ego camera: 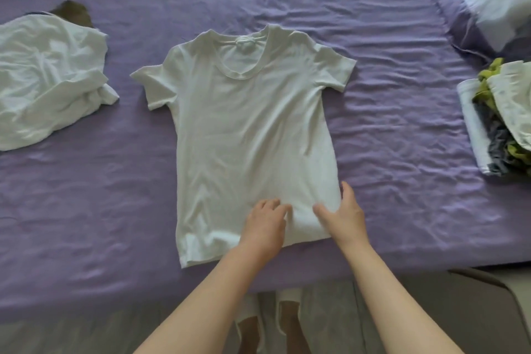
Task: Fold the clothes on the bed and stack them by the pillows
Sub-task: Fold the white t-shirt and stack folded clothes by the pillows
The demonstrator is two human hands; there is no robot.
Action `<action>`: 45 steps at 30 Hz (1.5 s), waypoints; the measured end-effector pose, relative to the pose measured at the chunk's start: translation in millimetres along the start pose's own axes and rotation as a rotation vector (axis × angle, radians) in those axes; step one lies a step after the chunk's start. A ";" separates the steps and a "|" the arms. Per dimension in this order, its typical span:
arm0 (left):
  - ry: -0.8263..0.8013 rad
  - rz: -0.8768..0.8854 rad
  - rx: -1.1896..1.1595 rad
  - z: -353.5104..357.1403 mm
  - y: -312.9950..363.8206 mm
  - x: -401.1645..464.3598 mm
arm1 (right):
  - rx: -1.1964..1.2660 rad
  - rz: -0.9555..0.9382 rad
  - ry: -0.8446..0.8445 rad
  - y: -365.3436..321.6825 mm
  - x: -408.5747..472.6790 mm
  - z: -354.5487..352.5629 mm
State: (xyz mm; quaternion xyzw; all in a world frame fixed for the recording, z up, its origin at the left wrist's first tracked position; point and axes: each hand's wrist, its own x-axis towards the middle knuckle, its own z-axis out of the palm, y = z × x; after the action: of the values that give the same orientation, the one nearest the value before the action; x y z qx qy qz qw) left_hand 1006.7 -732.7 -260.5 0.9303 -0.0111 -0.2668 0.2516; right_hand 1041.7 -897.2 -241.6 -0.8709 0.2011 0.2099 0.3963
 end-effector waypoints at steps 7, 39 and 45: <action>-0.048 0.045 0.086 6.6 22.4 2.6 | 0.022 -0.149 0.025 5.0 -16.3 -11.8; -0.167 -0.104 0.204 -14.8 36.1 39.0 | -0.941 -0.433 -0.197 20.0 47.4 -17.4; -0.080 -0.108 0.158 -28.6 35.4 62.3 | -0.736 -0.537 0.006 -20.2 67.5 -11.5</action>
State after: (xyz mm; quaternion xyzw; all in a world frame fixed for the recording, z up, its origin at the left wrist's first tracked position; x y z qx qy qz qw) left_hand 1078.4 -760.0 -253.4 0.9351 0.0079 -0.3149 0.1621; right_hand 1110.6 -906.3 -257.9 -0.9757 -0.1187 0.1548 0.1001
